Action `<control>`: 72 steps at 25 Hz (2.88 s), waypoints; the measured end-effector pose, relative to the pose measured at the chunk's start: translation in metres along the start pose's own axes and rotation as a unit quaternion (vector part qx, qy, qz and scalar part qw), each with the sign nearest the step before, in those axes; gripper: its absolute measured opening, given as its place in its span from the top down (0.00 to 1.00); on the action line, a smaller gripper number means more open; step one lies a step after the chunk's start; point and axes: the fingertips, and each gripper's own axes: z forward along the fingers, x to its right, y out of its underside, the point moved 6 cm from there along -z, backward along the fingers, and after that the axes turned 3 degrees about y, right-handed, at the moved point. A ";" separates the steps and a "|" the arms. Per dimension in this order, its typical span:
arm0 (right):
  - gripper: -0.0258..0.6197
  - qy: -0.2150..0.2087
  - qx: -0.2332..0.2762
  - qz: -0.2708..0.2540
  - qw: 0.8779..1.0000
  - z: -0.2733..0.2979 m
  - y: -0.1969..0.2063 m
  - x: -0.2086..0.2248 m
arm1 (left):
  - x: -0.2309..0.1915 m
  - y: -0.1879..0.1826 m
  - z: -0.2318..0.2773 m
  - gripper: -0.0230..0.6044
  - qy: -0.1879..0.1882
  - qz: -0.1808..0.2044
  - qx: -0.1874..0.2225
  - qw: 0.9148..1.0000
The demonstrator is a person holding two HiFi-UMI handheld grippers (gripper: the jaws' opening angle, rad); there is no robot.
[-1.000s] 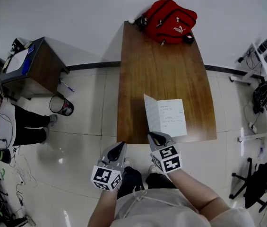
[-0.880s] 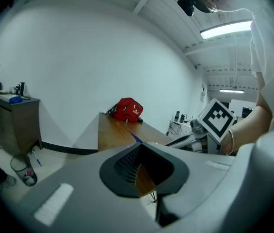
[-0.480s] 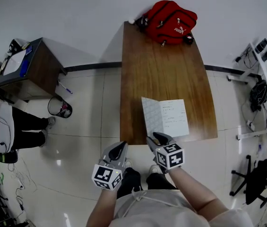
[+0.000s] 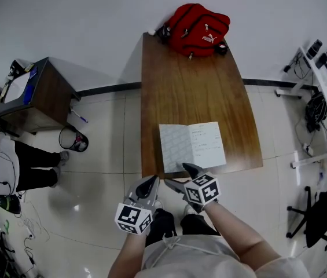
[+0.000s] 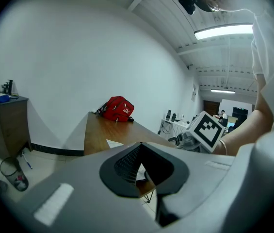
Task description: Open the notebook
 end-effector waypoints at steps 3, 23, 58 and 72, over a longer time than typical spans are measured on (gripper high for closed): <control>0.32 -0.001 0.018 0.006 1.000 -0.021 -0.001 0.002 | 0.009 -0.002 0.003 0.96 -0.005 0.005 0.005 1.000; 0.95 0.116 0.174 -0.080 0.975 -0.217 0.038 -0.016 | 0.136 0.005 -0.044 0.96 -0.003 0.038 0.072 0.997; 0.95 0.188 0.234 -0.131 0.945 -0.336 0.167 -0.170 | 0.262 0.042 -0.211 0.96 0.019 0.067 0.111 0.991; 0.95 0.182 0.234 -0.132 0.946 -0.339 0.161 -0.165 | 0.260 0.044 -0.209 0.96 -0.003 0.060 0.115 0.992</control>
